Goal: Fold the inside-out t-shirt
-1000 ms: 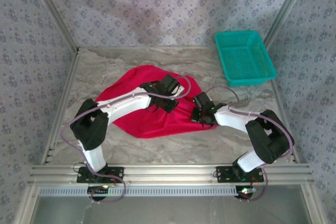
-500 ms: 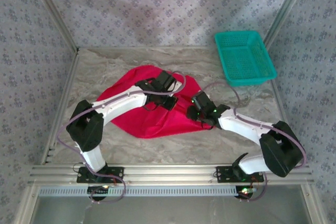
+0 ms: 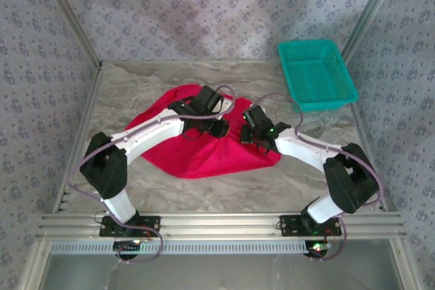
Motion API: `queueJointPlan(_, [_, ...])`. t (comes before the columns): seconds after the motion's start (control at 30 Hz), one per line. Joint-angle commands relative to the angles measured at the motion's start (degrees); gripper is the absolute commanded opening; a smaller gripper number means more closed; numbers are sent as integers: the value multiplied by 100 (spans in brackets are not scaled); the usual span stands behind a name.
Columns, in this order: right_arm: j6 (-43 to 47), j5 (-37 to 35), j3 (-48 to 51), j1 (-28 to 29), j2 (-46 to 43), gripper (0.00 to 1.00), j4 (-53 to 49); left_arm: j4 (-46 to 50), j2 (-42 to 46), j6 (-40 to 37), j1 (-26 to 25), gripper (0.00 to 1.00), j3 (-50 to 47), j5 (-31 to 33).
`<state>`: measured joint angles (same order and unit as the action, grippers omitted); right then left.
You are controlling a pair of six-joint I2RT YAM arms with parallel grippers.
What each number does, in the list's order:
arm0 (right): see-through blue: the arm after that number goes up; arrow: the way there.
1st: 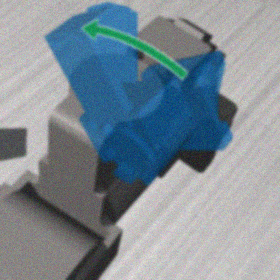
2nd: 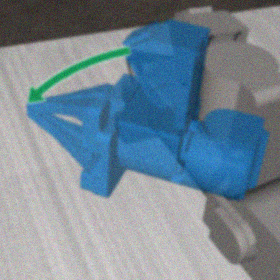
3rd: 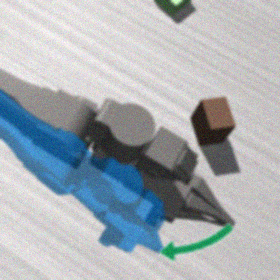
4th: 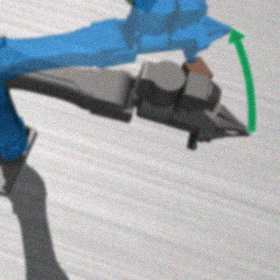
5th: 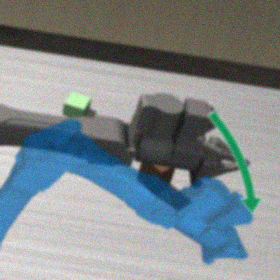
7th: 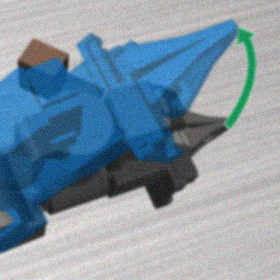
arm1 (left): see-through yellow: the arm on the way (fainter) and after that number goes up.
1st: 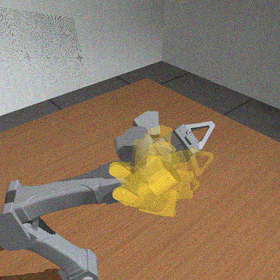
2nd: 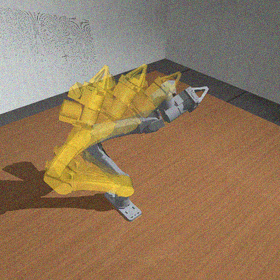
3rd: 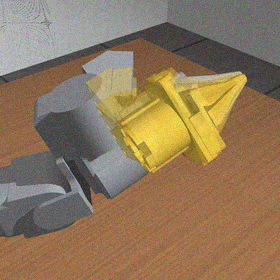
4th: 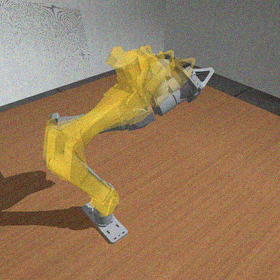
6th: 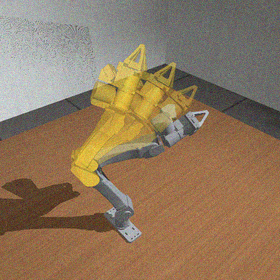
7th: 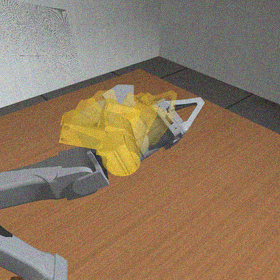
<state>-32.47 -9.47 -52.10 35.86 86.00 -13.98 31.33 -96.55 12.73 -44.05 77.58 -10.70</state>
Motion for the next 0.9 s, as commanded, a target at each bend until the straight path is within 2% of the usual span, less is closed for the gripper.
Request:
queueJointPlan(0.0, [357, -165, -276, 9, -461, 0, -453, -29, 311, -55, 115, 39, -308, -43])
queueJointPlan(0.03, [390, -106, -292, 23, -582, 0, -506, -104, 342, -66, 136, 48, -431, -82])
queueJointPlan(0.17, [403, 130, -262, 37, -924, 0, -586, -527, 326, -87, 134, 72, -872, -368])
queueJointPlan(0.33, [379, 361, -277, 53, -1042, 0, -599, -1234, 212, -19, 135, 89, -1232, -591])
queueJointPlan(0.57, [353, 416, -336, 53, -961, 0, -626, -2043, 220, 221, 118, 91, -1481, -745])
queueJointPlan(0.77, [319, 497, -327, -8, -969, 0, -590, -2178, 50, 160, 79, 83, -1668, -606])
queueJointPlan(0.87, [315, 541, -341, -43, -957, 0, -581, -2316, 90, 138, -82, 87, -1793, -362])
